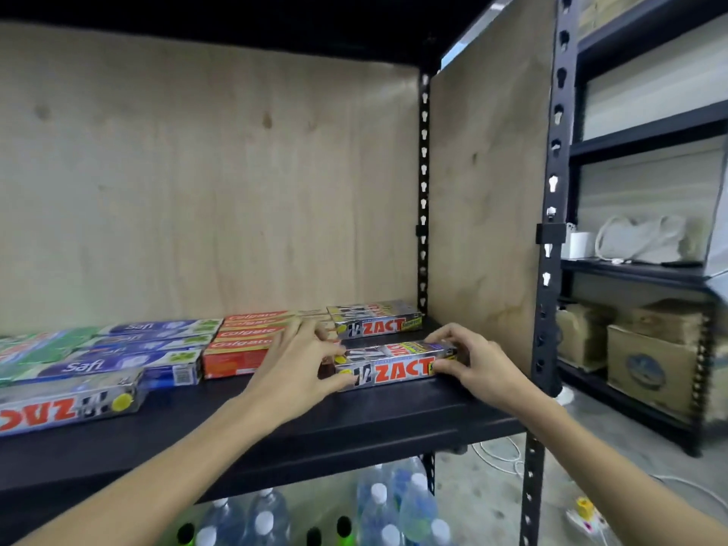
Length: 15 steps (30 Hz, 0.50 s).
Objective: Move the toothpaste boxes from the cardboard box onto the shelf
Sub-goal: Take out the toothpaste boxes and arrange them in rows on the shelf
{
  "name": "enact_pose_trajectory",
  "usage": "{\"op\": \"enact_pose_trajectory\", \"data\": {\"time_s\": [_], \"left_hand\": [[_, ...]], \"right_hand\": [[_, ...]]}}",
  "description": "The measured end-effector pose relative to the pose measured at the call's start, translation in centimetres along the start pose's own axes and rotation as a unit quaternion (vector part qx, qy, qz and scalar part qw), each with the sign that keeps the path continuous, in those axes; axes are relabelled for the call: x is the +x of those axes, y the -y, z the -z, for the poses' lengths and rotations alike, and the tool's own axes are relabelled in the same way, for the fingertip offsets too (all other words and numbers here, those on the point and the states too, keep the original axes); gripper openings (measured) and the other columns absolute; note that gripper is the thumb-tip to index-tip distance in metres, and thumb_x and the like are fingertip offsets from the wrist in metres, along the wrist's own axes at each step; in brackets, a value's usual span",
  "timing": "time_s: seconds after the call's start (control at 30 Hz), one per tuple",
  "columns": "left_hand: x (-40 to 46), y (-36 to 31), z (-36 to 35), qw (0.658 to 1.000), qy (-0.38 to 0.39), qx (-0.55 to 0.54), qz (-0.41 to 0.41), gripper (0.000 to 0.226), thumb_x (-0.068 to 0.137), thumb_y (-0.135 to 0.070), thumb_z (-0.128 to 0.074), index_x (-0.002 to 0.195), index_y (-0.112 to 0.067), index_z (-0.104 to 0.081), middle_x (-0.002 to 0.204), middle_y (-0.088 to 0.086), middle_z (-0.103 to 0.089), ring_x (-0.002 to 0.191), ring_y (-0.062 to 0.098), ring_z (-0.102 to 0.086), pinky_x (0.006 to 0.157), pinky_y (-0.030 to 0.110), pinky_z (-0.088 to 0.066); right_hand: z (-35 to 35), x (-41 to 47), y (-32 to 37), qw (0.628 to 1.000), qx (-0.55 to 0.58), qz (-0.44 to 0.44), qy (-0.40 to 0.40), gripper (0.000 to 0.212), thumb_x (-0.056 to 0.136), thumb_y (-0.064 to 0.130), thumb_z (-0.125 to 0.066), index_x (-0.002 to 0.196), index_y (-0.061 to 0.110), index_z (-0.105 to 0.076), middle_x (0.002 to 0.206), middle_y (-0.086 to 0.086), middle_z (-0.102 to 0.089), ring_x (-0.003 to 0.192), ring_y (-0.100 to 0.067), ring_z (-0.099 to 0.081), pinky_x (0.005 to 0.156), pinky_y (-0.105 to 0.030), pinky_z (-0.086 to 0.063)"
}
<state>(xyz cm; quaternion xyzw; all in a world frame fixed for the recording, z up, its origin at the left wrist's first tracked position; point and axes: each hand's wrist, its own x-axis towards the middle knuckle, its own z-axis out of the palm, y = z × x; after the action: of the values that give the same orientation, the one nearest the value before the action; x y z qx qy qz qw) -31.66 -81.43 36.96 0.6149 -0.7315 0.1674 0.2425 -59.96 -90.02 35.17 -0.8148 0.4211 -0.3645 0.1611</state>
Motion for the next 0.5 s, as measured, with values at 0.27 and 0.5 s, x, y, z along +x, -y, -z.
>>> {"op": "enact_pose_trajectory", "data": {"time_s": [0.27, 0.5], "left_hand": [[4.1, -1.0, -3.4, 0.999, -0.026, 0.04, 0.014, 0.058, 0.086, -0.065, -0.06, 0.136, -0.036, -0.063, 0.139, -0.01, -0.045, 0.131, 0.015, -0.027, 0.112, 0.037, -0.022], [7.7, -0.1, -4.4, 0.99, 0.013, 0.132, 0.046, 0.061, 0.082, -0.066, -0.06, 0.135, -0.035, -0.063, 0.142, -0.005, -0.047, 0.132, 0.019, -0.029, 0.107, 0.039, -0.024]], "right_hand": [[-0.7, 4.4, -2.8, 0.997, -0.064, -0.048, 0.0, 0.021, 0.098, 0.018, -0.064, 0.11, 0.032, -0.055, 0.119, -0.002, -0.064, 0.103, -0.02, -0.061, 0.089, -0.035, -0.052], [-2.1, 8.0, -3.0, 0.996, -0.069, -0.06, -0.017, 0.021, 0.092, 0.029, -0.072, 0.105, 0.036, -0.057, 0.128, -0.003, -0.058, 0.107, -0.018, -0.054, 0.092, -0.031, -0.046]]}}
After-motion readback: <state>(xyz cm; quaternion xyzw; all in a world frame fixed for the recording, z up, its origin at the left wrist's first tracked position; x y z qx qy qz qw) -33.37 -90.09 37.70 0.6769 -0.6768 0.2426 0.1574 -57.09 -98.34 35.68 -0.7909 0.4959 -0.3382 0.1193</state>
